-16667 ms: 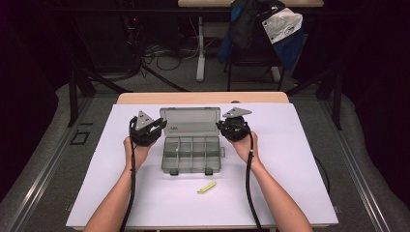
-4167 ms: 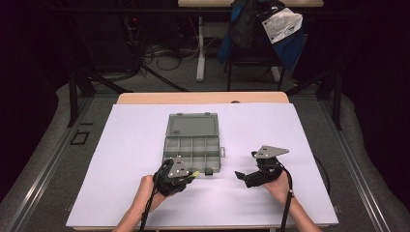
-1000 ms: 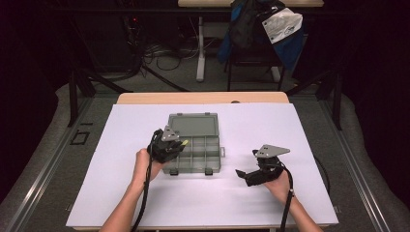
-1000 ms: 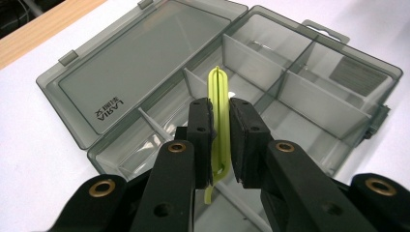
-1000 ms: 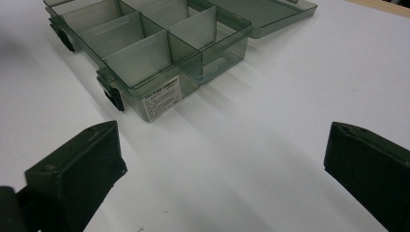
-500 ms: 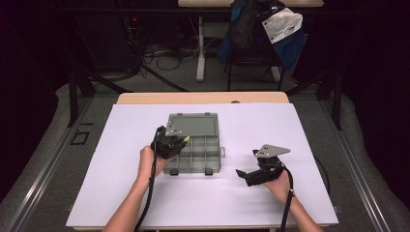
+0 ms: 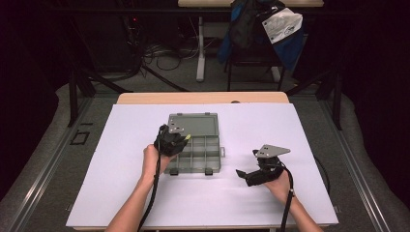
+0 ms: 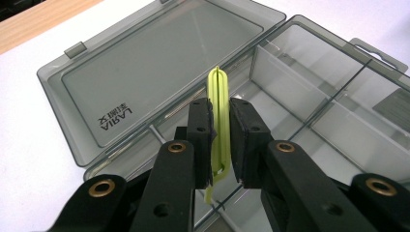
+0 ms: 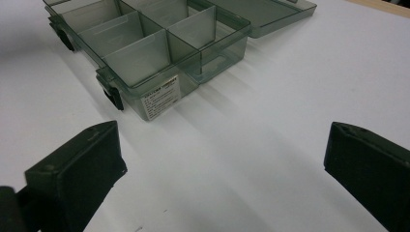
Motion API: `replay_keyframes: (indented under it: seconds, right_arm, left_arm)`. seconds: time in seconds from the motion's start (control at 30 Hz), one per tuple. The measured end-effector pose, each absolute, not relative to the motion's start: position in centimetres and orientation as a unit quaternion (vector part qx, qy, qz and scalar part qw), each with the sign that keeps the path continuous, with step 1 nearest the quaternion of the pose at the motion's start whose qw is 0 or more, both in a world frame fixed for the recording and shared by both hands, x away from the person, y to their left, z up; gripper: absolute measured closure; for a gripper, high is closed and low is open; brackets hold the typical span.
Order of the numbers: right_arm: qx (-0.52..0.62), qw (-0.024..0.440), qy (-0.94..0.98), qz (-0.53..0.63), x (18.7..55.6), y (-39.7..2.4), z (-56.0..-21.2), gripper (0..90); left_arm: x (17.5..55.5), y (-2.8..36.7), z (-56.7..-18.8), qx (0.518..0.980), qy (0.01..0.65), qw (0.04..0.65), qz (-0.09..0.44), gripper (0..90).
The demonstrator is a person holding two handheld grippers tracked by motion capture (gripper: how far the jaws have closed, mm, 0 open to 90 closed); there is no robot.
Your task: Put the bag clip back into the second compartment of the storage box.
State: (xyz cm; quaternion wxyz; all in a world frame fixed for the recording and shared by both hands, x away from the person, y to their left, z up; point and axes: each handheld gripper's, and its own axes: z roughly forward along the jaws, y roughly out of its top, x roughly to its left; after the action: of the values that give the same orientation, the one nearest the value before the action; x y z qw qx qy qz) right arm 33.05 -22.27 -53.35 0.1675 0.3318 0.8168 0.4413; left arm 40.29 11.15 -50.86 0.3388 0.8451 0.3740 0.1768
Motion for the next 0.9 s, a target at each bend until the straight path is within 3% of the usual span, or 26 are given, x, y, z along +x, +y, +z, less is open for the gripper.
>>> replay_keyframes:
  seconds: [0.17, 0.27, 0.3, 0.33, 0.4, 0.43, 0.47, 0.57, 0.73, 0.9]
  right_arm:
    - [0.331, 0.167, 0.817, 0.442, 33.1, -22.3, -53.3, 0.0]
    - [0.332, 0.167, 0.817, 0.442, 33.0, -22.3, -53.3, 0.0]
    - [0.331, 0.168, 0.816, 0.442, 33.0, -22.4, -53.3, 0.0]
    - [0.332, 0.168, 0.816, 0.443, 33.0, -22.4, -53.3, 0.0]
    - [0.331, 0.168, 0.816, 0.443, 33.0, -22.4, -53.3, 0.0]
    - [0.332, 0.167, 0.816, 0.443, 33.0, -22.4, -53.3, 0.0]
    - [0.332, 0.167, 0.816, 0.444, 33.0, -22.4, -53.4, 0.0]
    - [0.331, 0.168, 0.815, 0.444, 33.0, -22.4, -53.4, 0.0]
    - [0.331, 0.164, 0.816, 0.444, 33.0, -22.4, -53.5, 0.0]
    - [0.329, 0.162, 0.817, 0.444, 33.0, -22.4, -53.5, 0.0]
  left_arm:
    - [40.5, 11.0, -51.2, 0.845, 0.377, 0.338, 0.171, 77.8]
    - [40.5, 11.1, -51.2, 0.842, 0.377, 0.343, 0.174, 71.7]
    - [40.4, 11.1, -51.2, 0.841, 0.378, 0.347, 0.174, 69.2]
    - [40.4, 11.3, -51.1, 0.839, 0.378, 0.348, 0.178, 59.8]
    - [40.3, 11.5, -51.0, 0.839, 0.376, 0.352, 0.176, 56.9]
    - [40.2, 11.6, -50.9, 0.839, 0.376, 0.352, 0.178, 52.6]
    - [40.0, 11.9, -50.8, 0.839, 0.375, 0.352, 0.177, 42.3]
    - [39.8, 12.2, -50.8, 0.839, 0.374, 0.352, 0.178, 32.0]
    - [39.4, 13.2, -50.8, 0.842, 0.368, 0.353, 0.175, 19.5]
    - [39.1, 13.7, -50.5, 0.847, 0.356, 0.355, 0.171, 14.1]
